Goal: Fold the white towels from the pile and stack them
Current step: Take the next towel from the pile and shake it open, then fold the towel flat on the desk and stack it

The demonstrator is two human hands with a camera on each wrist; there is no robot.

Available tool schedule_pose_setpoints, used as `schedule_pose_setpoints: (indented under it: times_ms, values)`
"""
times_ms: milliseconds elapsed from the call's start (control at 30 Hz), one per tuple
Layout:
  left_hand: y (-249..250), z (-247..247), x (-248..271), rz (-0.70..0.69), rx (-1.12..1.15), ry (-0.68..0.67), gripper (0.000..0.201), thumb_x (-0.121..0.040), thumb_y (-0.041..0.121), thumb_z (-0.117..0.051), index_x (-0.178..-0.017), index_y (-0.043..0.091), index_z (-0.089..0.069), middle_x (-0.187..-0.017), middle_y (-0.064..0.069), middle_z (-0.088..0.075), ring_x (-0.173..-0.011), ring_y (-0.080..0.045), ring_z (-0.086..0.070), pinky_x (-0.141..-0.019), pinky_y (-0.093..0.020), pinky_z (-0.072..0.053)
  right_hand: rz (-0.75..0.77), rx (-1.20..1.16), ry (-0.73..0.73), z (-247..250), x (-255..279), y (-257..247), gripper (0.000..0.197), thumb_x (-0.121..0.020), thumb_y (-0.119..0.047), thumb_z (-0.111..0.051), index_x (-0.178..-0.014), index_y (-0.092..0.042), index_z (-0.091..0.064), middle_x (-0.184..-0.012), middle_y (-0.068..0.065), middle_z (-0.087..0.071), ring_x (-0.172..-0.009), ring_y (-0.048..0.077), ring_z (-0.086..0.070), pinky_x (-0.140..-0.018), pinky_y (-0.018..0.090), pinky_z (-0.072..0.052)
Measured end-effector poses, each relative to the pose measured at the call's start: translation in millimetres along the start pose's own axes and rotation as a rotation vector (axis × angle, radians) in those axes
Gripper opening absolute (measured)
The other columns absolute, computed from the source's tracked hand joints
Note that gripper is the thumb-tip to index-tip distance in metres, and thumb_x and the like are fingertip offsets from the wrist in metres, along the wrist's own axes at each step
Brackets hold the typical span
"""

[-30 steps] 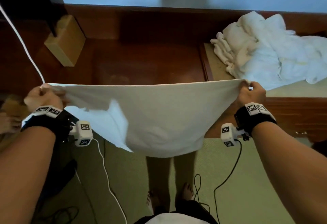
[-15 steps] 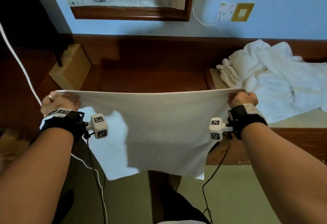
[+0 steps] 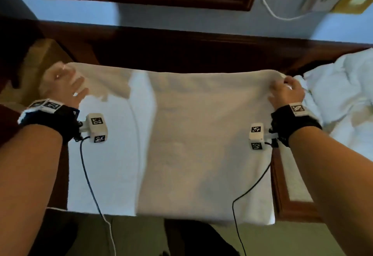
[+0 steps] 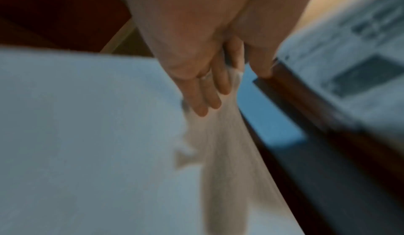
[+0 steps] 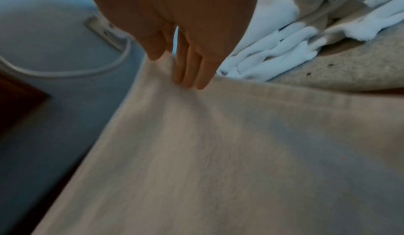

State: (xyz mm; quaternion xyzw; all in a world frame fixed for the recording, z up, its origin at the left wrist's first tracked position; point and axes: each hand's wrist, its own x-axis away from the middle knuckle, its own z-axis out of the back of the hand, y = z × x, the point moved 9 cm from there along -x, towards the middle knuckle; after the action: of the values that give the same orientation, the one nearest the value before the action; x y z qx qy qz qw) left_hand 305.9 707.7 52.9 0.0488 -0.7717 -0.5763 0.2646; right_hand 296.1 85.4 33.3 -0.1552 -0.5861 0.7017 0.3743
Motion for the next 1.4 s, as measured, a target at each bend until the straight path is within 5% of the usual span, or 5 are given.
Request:
schedule_pose_setpoints:
  times_ms: [100,300,700,1000,1400]
  values:
    - [-81,1,-9,0.04,-0.622,-0.059,0.037,-0.097,0.036,-0.06,-0.133,0.033,-0.051,-0.14,0.003,-0.054,-0.131,-0.022,-0.049,-0.109,-0.048,-0.036,0.064,0.481,-0.268,-32,24,63,0.05,-0.094,-0.036,-0.057,-0.141,-0.02,-0.049,-0.127,0.005,-0.059,-0.114,0.024,-0.058,-0.09,0.027,-0.044]
    - [-237,78,72,0.191,-1.787,-0.439,0.086,-0.087,0.08,-0.037,-0.15,0.055,0.015,-0.163,0.01,0.025,-0.152,-0.029,0.017,-0.121,-0.059,-0.001,0.217,1.294,-0.681,-21,139,218,0.066,-0.1,-0.055,-0.033,-0.157,-0.034,-0.007,-0.165,0.008,0.013,-0.152,0.031,0.007,-0.121,0.052,-0.008]
    - [-209,29,-47,0.095,-1.861,-0.507,0.093,-0.076,0.089,-0.036,-0.15,0.056,0.008,-0.164,0.015,0.021,-0.153,-0.035,0.009,-0.118,-0.065,-0.012,0.233,1.366,-0.689,-81,63,200,0.075,-0.094,-0.066,-0.034,-0.154,-0.04,0.002,-0.163,0.001,0.023,-0.15,0.035,0.015,-0.117,0.063,-0.004]
    - [-245,64,73,0.173,-1.776,-0.449,0.083,-0.079,0.087,-0.019,-0.143,0.059,0.026,-0.158,0.011,0.037,-0.151,-0.029,0.022,-0.113,-0.075,-0.003,0.181,1.401,-0.778,-22,157,225,0.07,-0.096,-0.067,-0.015,-0.151,-0.042,0.02,-0.157,-0.001,0.037,-0.146,0.03,0.028,-0.117,0.065,0.0]
    - [-213,18,-17,0.146,-1.824,-0.456,0.092,-0.081,0.084,-0.044,-0.15,0.057,0.011,-0.164,0.012,0.024,-0.153,-0.027,0.013,-0.115,-0.072,-0.007,0.22,1.379,-0.77,-84,80,194,0.073,-0.095,-0.068,-0.03,-0.154,-0.043,0.005,-0.162,0.0,0.025,-0.148,0.032,0.023,-0.117,0.065,0.001]
